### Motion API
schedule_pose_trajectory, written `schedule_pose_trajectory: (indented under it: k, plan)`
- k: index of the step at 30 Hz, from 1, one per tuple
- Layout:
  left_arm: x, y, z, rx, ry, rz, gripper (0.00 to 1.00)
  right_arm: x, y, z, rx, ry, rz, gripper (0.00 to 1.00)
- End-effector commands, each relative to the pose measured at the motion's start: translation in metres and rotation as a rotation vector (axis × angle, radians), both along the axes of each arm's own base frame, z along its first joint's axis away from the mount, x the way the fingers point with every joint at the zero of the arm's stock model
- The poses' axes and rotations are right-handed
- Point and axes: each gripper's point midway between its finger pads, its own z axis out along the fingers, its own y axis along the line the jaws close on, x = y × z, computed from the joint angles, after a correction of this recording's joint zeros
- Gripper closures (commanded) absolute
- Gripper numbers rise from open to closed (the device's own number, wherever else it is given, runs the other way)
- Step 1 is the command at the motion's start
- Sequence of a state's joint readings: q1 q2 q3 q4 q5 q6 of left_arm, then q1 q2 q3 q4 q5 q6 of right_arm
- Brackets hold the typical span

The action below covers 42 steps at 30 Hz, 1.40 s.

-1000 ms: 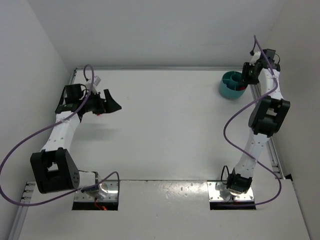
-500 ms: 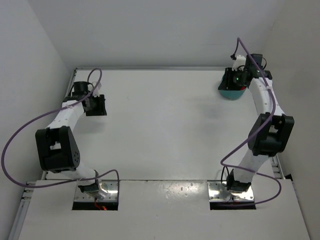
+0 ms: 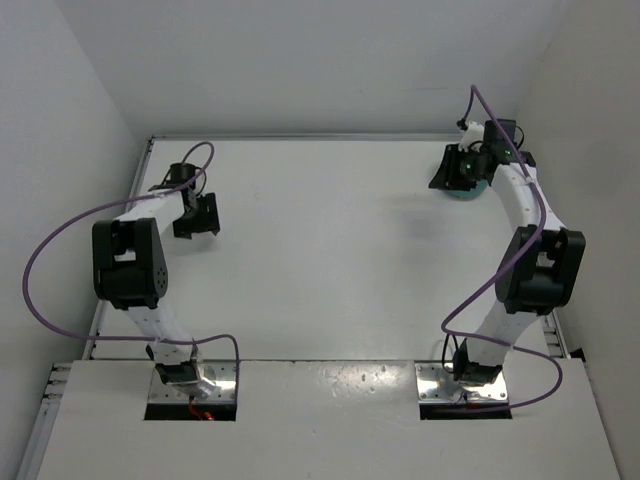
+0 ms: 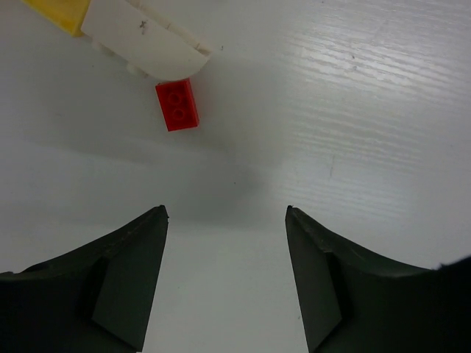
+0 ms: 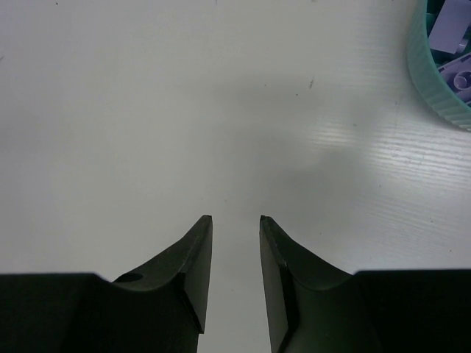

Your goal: Sort the legos into containers by color

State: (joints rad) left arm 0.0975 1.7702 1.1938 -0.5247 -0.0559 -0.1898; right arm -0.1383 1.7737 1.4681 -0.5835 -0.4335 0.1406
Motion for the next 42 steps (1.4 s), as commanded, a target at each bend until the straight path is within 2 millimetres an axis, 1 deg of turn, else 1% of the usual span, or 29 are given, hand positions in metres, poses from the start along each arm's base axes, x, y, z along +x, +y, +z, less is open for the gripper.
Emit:
schedule_pose_trajectory:
  k: [1, 2, 4, 5, 8, 9, 10, 12, 14, 15, 20, 21, 22, 23, 24, 26, 27, 29, 30, 31, 33, 34, 36, 37, 38, 39, 40, 41, 42]
  plan:
    - [0.020, 0.008, -0.006, 0.032, -0.030, 0.079, 0.30, 0.007, 0.008, 0.019, 0.025, -0.070, 0.013, 0.68]
    - [0.025, 0.010, -0.006, 0.040, -0.039, 0.084, 0.33, 0.007, 0.008, 0.019, 0.025, -0.070, 0.013, 0.68]
    - [0.028, 0.009, -0.017, 0.029, -0.018, 0.103, 0.35, 0.007, 0.008, 0.019, 0.025, -0.070, 0.013, 0.68]
    - [0.032, 0.010, -0.016, 0.029, -0.023, 0.104, 0.36, 0.007, 0.008, 0.019, 0.025, -0.070, 0.013, 0.68]
    - [0.034, 0.007, -0.021, 0.011, -0.016, 0.118, 0.37, 0.007, 0.008, 0.019, 0.025, -0.070, 0.013, 0.68]
    - [0.033, 0.007, -0.026, 0.010, -0.004, 0.118, 0.37, 0.007, 0.008, 0.019, 0.025, -0.070, 0.013, 0.68]
    - [0.033, 0.007, -0.026, 0.010, -0.004, 0.118, 0.39, 0.007, 0.008, 0.019, 0.025, -0.070, 0.013, 0.68]
    - [0.034, 0.011, -0.033, 0.010, 0.004, 0.127, 0.40, 0.007, 0.008, 0.019, 0.025, -0.070, 0.013, 0.68]
    - [0.035, 0.020, -0.033, 0.014, -0.004, 0.138, 0.41, 0.009, 0.008, 0.023, 0.024, -0.079, 0.013, 0.68]
    - [0.037, 0.020, -0.035, 0.015, -0.007, 0.138, 0.41, 0.009, 0.008, 0.023, 0.024, -0.079, 0.013, 0.68]
    - [0.040, 0.028, -0.033, 0.061, -0.023, 0.137, 0.41, 0.009, 0.008, 0.023, 0.024, -0.079, 0.013, 0.68]
    - [0.042, 0.031, -0.036, 0.078, -0.022, 0.134, 0.41, 0.009, 0.009, 0.023, 0.030, -0.076, 0.007, 0.68]
    - [0.040, 0.037, -0.035, 0.091, -0.019, 0.140, 0.42, 0.009, 0.009, 0.023, 0.030, -0.076, 0.007, 0.68]
    - [0.040, 0.037, -0.035, 0.091, -0.019, 0.140, 0.42, 0.009, 0.009, 0.023, 0.030, -0.076, 0.007, 0.68]
    - [0.042, 0.043, -0.034, 0.096, -0.030, 0.143, 0.42, 0.009, 0.009, 0.023, 0.030, -0.076, 0.007, 0.68]
    - [0.041, 0.042, -0.038, 0.096, -0.020, 0.143, 0.43, 0.009, 0.009, 0.023, 0.030, -0.076, 0.007, 0.68]
    - [0.042, 0.047, -0.041, 0.101, -0.019, 0.141, 0.43, 0.009, 0.009, 0.023, 0.030, -0.076, 0.007, 0.68]
    - [0.042, 0.047, -0.041, 0.106, -0.018, 0.133, 0.46, 0.009, 0.009, 0.023, 0.030, -0.076, 0.007, 0.68]
    - [0.041, 0.047, -0.045, 0.105, -0.009, 0.133, 0.46, 0.009, 0.009, 0.023, 0.030, -0.076, 0.007, 0.68]
    - [0.042, 0.054, -0.044, 0.116, -0.016, 0.148, 0.49, 0.009, 0.009, 0.023, 0.030, -0.076, 0.007, 0.68]
    - [0.037, 0.053, -0.051, 0.119, 0.005, 0.139, 0.52, 0.009, 0.009, 0.023, 0.030, -0.076, 0.007, 0.68]
    - [0.037, 0.051, -0.051, 0.109, 0.004, 0.134, 0.53, 0.009, 0.009, 0.023, 0.030, -0.076, 0.007, 0.68]
    - [0.038, 0.047, -0.052, 0.088, 0.003, 0.113, 0.62, 0.009, 0.009, 0.023, 0.030, -0.076, 0.007, 0.68]
    - [0.035, 0.042, -0.056, 0.068, 0.014, 0.091, 0.66, 0.009, 0.009, 0.023, 0.030, -0.076, 0.007, 0.68]
    - [0.030, 0.039, -0.061, 0.059, 0.029, 0.073, 0.75, 0.009, 0.009, 0.023, 0.030, -0.076, 0.007, 0.68]
    - [0.031, 0.038, -0.056, 0.053, 0.016, 0.070, 0.80, 0.009, 0.009, 0.023, 0.030, -0.076, 0.007, 0.68]
    - [0.023, 0.037, -0.058, 0.051, 0.028, 0.069, 0.85, 0.005, 0.010, 0.025, 0.036, -0.078, 0.012, 0.68]
    - [0.021, 0.031, -0.057, 0.025, 0.025, 0.046, 0.93, 0.000, 0.017, 0.025, 0.044, -0.077, 0.028, 0.68]
    - [0.018, 0.027, -0.056, 0.006, 0.024, 0.037, 0.94, -0.002, 0.018, 0.026, 0.050, -0.085, 0.034, 0.68]
